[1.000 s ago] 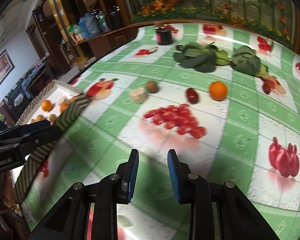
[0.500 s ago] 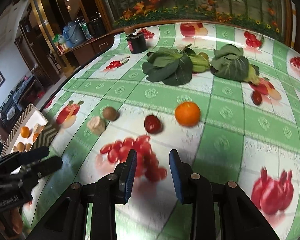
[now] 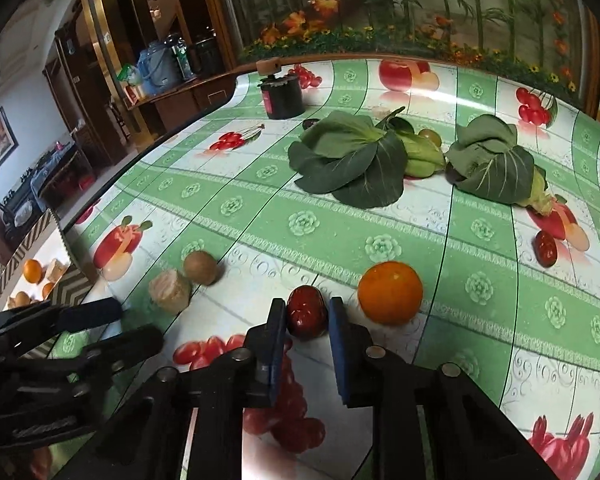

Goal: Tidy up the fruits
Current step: 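Grasp a round beige bun with the left gripper while the right grasps a red date, then carry the bun and red date into the white tray and release both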

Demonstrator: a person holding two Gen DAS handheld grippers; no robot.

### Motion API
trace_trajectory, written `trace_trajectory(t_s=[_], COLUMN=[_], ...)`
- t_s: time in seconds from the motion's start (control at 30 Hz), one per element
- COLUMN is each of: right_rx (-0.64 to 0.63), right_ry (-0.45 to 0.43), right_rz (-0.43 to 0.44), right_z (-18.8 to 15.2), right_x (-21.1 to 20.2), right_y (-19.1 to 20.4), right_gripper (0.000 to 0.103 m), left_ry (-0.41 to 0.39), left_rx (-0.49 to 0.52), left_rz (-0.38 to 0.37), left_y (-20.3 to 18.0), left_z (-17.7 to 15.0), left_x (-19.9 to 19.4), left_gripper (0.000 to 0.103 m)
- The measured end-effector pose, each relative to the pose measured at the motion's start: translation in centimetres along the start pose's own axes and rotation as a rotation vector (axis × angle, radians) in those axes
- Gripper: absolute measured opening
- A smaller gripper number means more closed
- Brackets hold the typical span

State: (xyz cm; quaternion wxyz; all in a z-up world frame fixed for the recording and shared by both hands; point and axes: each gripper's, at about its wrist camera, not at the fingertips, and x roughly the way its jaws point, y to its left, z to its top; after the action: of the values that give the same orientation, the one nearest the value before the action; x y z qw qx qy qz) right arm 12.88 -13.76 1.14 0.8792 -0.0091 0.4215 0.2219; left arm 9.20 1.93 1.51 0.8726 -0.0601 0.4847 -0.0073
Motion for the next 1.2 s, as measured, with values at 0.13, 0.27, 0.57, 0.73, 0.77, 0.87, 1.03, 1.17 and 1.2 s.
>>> trace_trajectory(t_s=[0.13,0.27,0.57,0.73,0.77,0.87,1.03,1.17,1.2], right_rx=[-0.024,-0.025,-0.010,-0.001,0.005,0.016,0.025,0.027,0.025], right_ry=[0.010,0.006,0.011,-0.004,-0.005,-0.012,-0.017,-0.019,-0.021], right_rz=[-0.023,-0.017,-0.023,0.012,0.026,0.044,0.061,0.076,0.081], right_z=[-0.1,-0.1,-0.8,-2.4,-2.8,-3.7,-5.1,-6.0,-6.2], right_x=[-0.2,0.0,-1.7,-4.1,-4.6,-5.5,-6.5,-7.0,-7.2], right_y=[0.4,0.3,0.8,2.0,2.2,3.1,5.0,6.5,6.9], right_gripper=[0.020,0.021,0.020,0.020,0.020,0.020,0.020,0.020,0.020], left_ry=[-0.023,-0.058,-0.070,-0.081,-0.082,-0.087,-0.141,-0.168,-0.172], left_rx=[0.011,0.045,0.020,0.031,0.037,0.043,0.079,0.080,0.079], left_rz=[0.014,0.014,-0.032,-0.041,-0.039,-0.035,0.010,0.022,0.025], left_y=[-0.4,-0.8,0.7,1.0,1.0,1.3,1.5,2.2,2.5], left_z=[0.5,0.5,-0.6,-3.1,-3.7,-5.0,-6.6,-7.8,-8.0], left_x=[0.5,0.8,-1.1,-3.5,-3.9,-5.0,-7.0,-8.3,-8.6], left_gripper=[0.058,0.049,0.027,0.027,0.027,0.027,0.027,0.027,0.027])
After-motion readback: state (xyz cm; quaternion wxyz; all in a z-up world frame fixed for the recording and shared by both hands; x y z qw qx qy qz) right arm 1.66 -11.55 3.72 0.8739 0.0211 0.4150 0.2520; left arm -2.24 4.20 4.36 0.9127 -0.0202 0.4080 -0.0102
